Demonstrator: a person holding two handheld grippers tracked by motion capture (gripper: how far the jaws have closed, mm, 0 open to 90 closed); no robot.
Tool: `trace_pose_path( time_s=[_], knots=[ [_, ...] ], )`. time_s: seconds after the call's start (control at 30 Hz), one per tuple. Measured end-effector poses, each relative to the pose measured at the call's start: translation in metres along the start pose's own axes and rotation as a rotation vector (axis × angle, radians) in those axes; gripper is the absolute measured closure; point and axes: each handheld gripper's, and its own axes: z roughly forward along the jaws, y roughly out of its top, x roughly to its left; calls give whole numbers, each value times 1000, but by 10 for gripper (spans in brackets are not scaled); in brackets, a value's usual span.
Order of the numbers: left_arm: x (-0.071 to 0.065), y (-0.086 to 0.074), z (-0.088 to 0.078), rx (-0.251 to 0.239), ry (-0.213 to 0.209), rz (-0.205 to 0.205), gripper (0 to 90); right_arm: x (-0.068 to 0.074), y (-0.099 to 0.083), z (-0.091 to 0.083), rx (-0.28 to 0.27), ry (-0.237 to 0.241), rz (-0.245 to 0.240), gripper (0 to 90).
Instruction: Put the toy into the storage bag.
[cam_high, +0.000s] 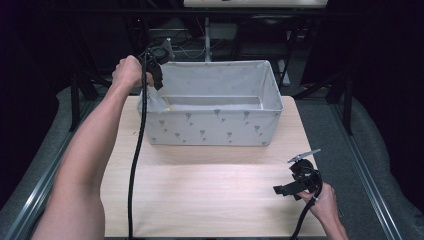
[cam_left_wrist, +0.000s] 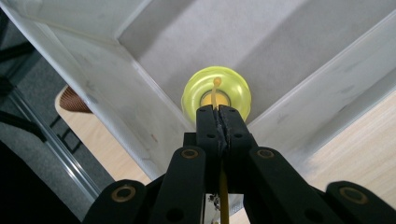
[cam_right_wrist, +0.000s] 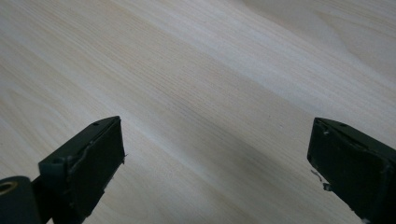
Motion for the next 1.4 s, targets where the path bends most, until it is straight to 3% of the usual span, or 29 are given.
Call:
trace_pose_path(
  time_s=[0.1,0.3,0.43,0.63,0.73,0.8,0.87,1.0,1.23,1.4],
  knots=[
    [1,-4,5,36,4,-1,881,0,0,0,0,6,4,33],
    [4,-9,11,43,-23,-26,881,1,1,1,-7,3,10,33],
    [4,-13,24,71,-30,-29,879,1,0,0,-4,2,6,33],
    [5,-19,30,33,-62,-49,871,0,0,0,-4,2,2,33],
    [7,-21,24,25,-54,-59,738,0,0,0,-11,6,9,33],
    [7,-23,17,7,-51,-72,604,1,0,0,-6,3,5,33],
    [7,-26,9,-22,-32,-86,494,1,0,0,-6,2,5,33],
    [3,-34,-8,-76,-36,-90,323,1,0,0,-6,2,5,33],
    [0,-56,-34,-150,-37,-114,177,2,0,0,-8,-1,5,33],
    [-9,-73,-50,-192,-33,-97,137,2,1,-1,-6,1,0,33]
  ],
)
